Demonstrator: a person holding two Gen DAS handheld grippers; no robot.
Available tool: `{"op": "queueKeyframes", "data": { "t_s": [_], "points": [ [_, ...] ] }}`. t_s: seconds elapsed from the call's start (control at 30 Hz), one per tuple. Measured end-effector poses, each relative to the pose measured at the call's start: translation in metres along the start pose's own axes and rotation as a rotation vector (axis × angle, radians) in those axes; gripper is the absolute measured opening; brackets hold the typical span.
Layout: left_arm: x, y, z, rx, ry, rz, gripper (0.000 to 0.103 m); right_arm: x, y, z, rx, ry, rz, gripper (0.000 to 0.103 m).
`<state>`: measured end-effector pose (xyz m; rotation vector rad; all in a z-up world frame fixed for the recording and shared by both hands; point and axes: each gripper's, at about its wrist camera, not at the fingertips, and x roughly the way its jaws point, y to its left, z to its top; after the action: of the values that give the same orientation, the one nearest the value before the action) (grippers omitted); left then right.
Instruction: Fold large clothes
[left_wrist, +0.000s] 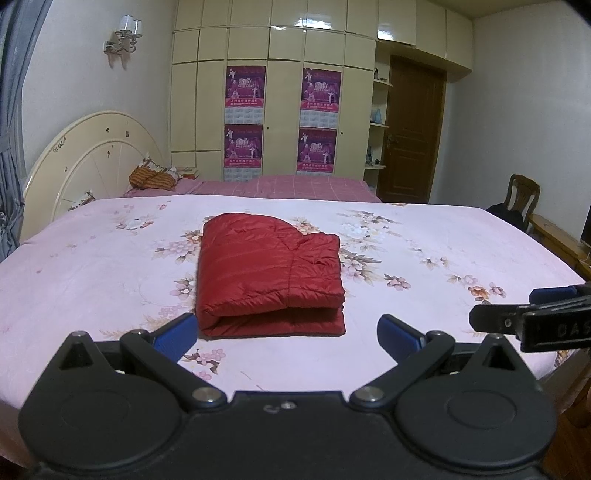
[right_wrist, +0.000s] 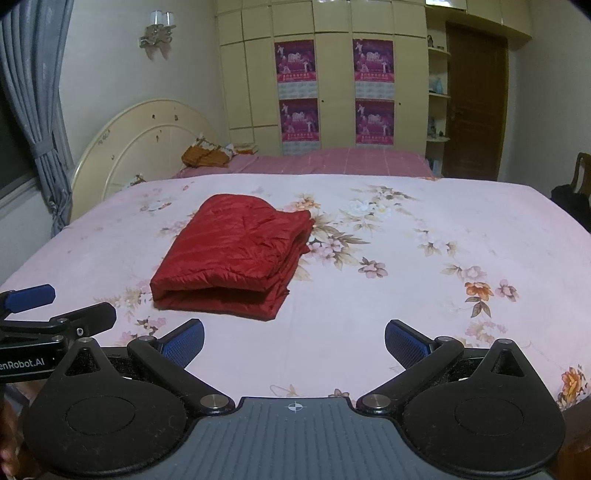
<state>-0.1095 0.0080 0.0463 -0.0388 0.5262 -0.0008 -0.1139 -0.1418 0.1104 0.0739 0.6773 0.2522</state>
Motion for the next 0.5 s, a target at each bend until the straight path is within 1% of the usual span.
{"op": "queueKeyframes", "data": {
  "t_s": [0.5],
  "points": [
    [0.0017, -0.0013, 0.0032, 0.003, -0.005, 0.003, 0.103, -0.0014, -0.0075, 0.0008, -0.001, -0.004, 0.005, 0.103]
  ]
}}
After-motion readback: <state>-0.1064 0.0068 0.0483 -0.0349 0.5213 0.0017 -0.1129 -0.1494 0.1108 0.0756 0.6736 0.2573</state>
